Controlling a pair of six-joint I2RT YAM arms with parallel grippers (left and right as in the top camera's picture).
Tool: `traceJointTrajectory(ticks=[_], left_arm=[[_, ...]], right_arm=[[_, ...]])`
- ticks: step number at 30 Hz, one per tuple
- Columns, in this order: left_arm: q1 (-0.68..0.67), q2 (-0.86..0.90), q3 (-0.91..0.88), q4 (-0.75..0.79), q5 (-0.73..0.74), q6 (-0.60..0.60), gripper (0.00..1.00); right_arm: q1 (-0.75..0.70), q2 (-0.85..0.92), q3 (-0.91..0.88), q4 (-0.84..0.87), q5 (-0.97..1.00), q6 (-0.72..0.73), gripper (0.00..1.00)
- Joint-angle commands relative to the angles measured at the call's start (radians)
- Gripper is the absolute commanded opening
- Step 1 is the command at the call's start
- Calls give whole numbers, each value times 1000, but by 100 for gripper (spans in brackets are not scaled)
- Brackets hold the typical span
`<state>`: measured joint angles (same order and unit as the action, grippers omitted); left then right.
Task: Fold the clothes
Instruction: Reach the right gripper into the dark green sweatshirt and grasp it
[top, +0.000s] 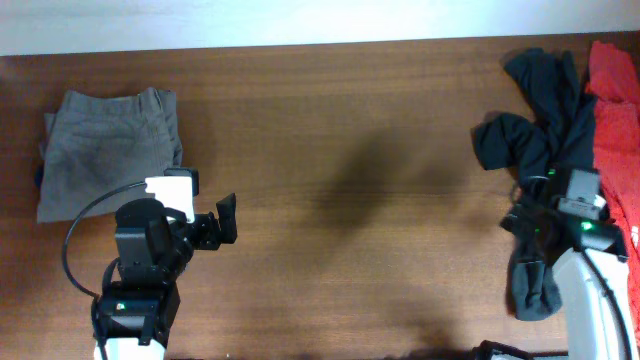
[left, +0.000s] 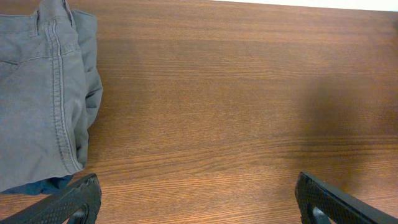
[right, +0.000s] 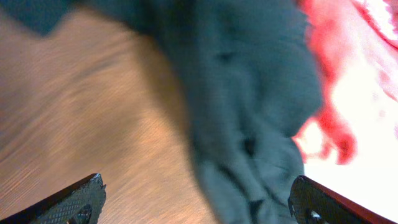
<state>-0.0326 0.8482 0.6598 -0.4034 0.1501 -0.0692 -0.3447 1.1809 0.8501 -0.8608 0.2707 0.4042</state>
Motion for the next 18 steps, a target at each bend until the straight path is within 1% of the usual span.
traceJointTrajectory(ticks=[1,4,5,7,9,11,14,17,18], left_arm=[[-4,2,28,2,19,-6,99],[-4,2,28,2,18,-6,99],[-4,2,28,2,18,-6,99],[-4,2,28,2,19,-6,99],[-4,2,28,2,19,-6,99],[-4,2,28,2,19,-6,99],[-4,2,28,2,19,-6,99],[-4,2,28,2,19,-6,99],[-4,2,28,2,19,-6,99]], right_arm=[[-90,42,14,1,52,57,99],[-144,91,14,16,47,41,100],[-153,108,14,19,34,18,98],[-156,145,14,23,8,-7,93],[-153,184,14,27,-18,-7,84],[-153,223,14,40,-58,-7,80],[-153,273,14,64,-103,-8,75],[-153,301,14,86,-106,-7,61],[-153,306,14,94,-107,-7,53]])
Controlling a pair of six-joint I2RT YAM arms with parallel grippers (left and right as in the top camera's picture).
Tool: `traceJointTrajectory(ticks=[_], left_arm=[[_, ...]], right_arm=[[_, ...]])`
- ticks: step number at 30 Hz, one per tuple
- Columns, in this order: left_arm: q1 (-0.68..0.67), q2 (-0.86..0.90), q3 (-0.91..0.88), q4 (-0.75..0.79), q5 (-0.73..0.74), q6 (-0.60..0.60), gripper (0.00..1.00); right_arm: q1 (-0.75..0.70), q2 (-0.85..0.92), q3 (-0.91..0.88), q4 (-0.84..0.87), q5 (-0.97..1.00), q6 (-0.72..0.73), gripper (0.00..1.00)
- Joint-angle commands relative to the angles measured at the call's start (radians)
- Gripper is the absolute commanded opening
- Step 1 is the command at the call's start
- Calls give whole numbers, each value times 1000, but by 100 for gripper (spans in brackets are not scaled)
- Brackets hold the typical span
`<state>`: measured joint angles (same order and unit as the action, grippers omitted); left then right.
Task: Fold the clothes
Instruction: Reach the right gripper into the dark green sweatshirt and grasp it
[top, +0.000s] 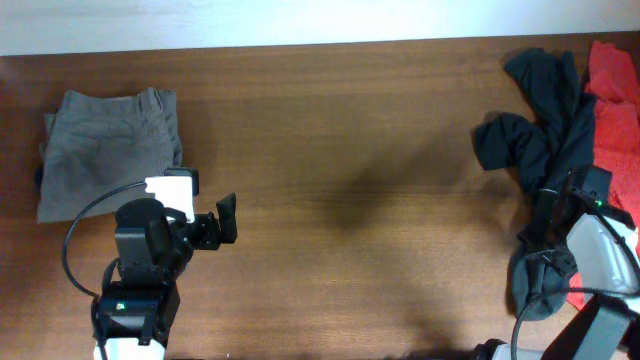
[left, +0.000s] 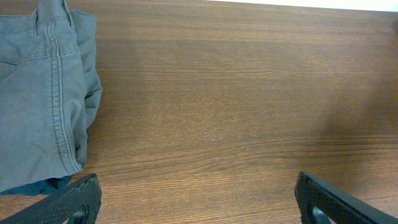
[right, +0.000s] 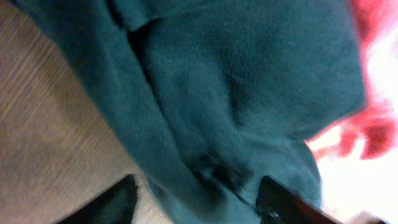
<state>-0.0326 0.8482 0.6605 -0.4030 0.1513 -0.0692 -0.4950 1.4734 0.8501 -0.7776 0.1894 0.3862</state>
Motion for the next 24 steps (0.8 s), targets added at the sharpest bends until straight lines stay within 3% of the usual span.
traceJointTrajectory(ticks=[1,4,5,11,16,24], left_arm=[[-4,2,27,2,18,-6,99],[-4,2,27,3,18,-6,99],[-4,2,27,6,18,-6,99],[-4,2,27,50,18,-6,99],[-4,2,27,53,18,-6,99],[-4,2,27,53,18,-6,99]], right_arm=[[-3,14,14,20,-26,11,45],[-3,14,14,43,-34,10,7],[-3,14,14,50,-44,10,4],[-3,-44,123,-5,-248,-106,4],[26,-140,402,-119,-436,-208,4],[261,-171,661,-224,-504,-279,4]])
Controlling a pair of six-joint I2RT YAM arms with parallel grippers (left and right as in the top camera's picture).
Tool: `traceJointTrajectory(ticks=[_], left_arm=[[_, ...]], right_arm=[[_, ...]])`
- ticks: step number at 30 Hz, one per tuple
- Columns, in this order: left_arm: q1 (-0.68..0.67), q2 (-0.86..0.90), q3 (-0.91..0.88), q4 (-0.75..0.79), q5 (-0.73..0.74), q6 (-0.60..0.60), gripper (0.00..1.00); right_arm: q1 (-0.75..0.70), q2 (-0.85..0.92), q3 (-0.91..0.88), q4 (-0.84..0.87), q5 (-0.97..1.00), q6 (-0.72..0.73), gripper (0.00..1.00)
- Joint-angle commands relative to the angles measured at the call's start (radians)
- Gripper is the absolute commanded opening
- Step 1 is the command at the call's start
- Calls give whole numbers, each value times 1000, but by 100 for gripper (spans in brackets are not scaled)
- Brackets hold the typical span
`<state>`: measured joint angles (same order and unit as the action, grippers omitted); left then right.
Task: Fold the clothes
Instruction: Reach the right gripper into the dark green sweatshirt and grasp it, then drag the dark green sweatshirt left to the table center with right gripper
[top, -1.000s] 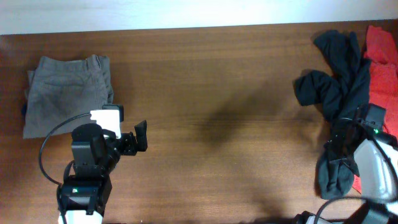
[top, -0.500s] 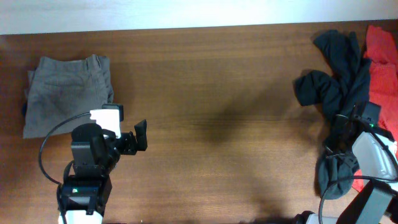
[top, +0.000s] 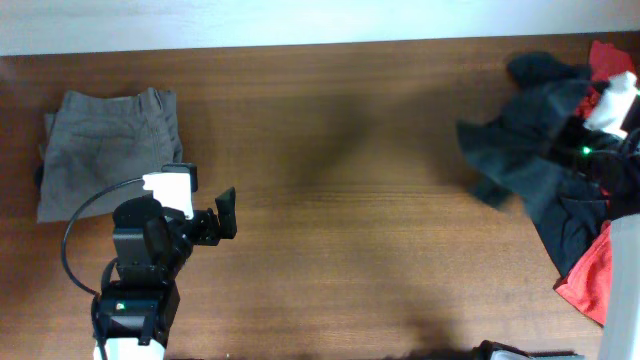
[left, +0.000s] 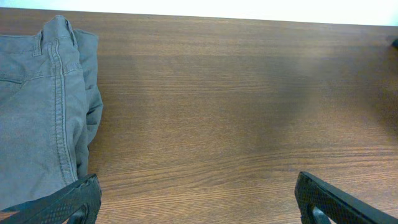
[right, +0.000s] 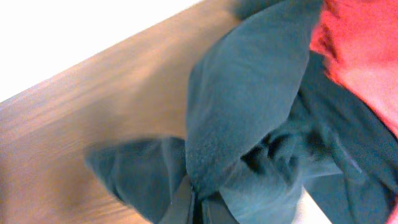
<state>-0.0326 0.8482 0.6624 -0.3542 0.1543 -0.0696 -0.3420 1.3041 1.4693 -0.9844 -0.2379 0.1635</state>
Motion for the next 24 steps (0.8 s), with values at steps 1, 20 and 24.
traceJointTrajectory(ticks=[1,20,24], left_arm=[[-4,2,25,5,14,-6,99],[-4,2,25,4,14,-5,99],[-4,2,25,4,14,-5,99]], right_arm=[[146,-2,42,-15,-76,-56,4],[467,62,41,3,-231,-237,4],[506,62,41,-40,-242,-312,4]])
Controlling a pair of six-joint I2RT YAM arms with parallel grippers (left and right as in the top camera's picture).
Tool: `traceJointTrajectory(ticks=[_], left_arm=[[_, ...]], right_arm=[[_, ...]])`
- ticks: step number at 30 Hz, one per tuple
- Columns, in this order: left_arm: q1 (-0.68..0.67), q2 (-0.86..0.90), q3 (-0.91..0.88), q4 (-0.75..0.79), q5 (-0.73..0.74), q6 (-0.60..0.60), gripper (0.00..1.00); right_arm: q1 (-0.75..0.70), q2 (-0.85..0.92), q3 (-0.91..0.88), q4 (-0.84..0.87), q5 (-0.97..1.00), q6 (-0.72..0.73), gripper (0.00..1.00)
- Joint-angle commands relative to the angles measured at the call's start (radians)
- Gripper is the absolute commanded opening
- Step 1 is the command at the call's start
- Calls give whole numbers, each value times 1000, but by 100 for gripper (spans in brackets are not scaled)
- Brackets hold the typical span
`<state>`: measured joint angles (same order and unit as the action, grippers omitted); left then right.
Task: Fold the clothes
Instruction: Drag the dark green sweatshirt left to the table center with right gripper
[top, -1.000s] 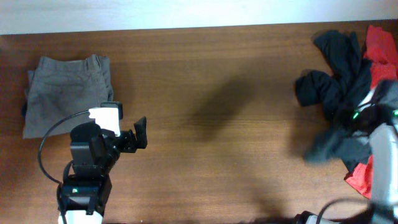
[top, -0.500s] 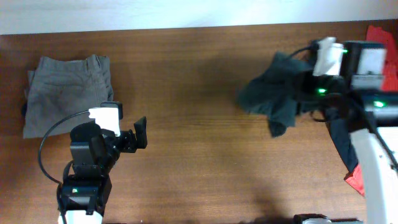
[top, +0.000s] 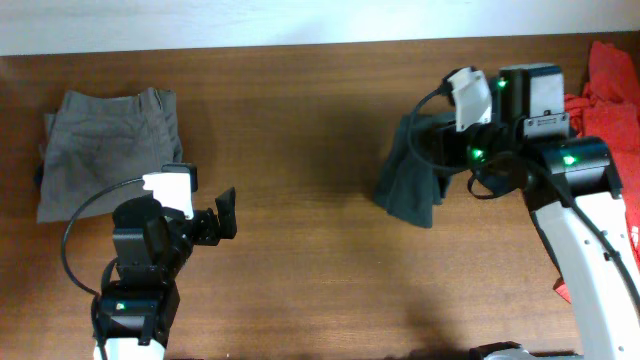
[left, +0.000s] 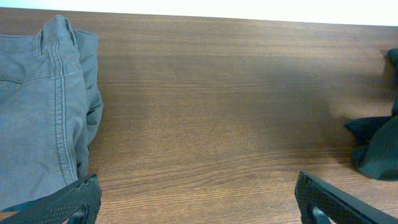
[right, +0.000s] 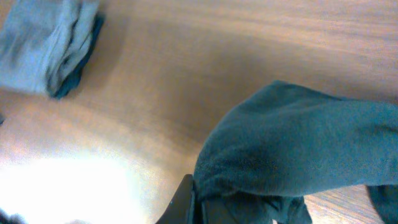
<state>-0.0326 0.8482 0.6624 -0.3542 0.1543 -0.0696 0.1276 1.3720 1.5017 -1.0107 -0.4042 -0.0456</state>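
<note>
A dark black garment (top: 415, 175) hangs bunched from my right gripper (top: 452, 150), which is shut on it over the table right of centre; in the right wrist view the dark cloth (right: 298, 155) fills the lower right and covers the fingers. Folded grey trousers (top: 108, 150) lie at the far left. My left gripper (top: 212, 222) stands open near the front left, its fingertips (left: 74, 199) wide apart with bare wood between them. A corner of the dark garment (left: 376, 146) shows at the right edge of the left wrist view.
A red garment (top: 608, 85) lies at the far right edge of the wooden table (top: 300, 250), partly behind my right arm. A white wall strip runs along the table's far edge.
My right gripper, shut on the dark garment, has moved left from the right edge to right of centre, and the garment now hangs clear of the red one. The left arm has not moved.
My right gripper was open over the dark garment lying in the pile at the right edge. It then stood lower, closing in on the cloth. Then it was shut on the garment and held it up. Now the garment hangs right of centre. The left gripper stayed open throughout.
</note>
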Motion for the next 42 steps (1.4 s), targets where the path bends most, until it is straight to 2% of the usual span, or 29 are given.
traceJointTrajectory(ticks=[1,4,7,12,15,17,20,21,22,26,30,33,35,37,39,42], left_arm=[[-4,2,25,4,14,-5,99],[-4,2,25,4,14,-5,99],[-4,2,25,4,14,-5,99],[-4,2,25,5,14,-5,99],[-4,2,25,4,14,-5,99],[-4,2,25,2,14,-5,99],[-4,2,25,-3,14,-5,99],[-4,2,25,-5,14,-5,99],[-4,2,25,-6,14,-5,99],[-4,6,25,-5,-10,-5,99],[-4,12,25,0,-20,-5,99],[-4,19,25,10,-19,-6,99],[-4,23,25,16,-19,-6,99],[-4,25,25,16,-18,-6,99],[-4,26,25,17,-19,-6,99],[-4,28,25,17,-19,-6,99]], right_arm=[[48,-6,9,-24,-83,-132,4],[71,-6,9,10,-93,-164,4],[75,-6,9,158,-88,-141,4],[75,-6,9,507,67,57,4],[75,-6,9,603,128,168,4],[75,-6,9,562,124,218,7],[75,0,9,370,124,277,7],[75,13,8,153,125,276,17],[75,23,6,48,129,275,20],[75,95,-14,-285,150,173,23],[75,170,-15,-442,283,151,26],[74,209,-15,-441,327,158,19],[74,223,-15,-383,327,158,20],[74,230,-15,-295,326,158,25],[75,232,-15,-192,324,158,36],[75,233,-15,-38,278,137,39]])
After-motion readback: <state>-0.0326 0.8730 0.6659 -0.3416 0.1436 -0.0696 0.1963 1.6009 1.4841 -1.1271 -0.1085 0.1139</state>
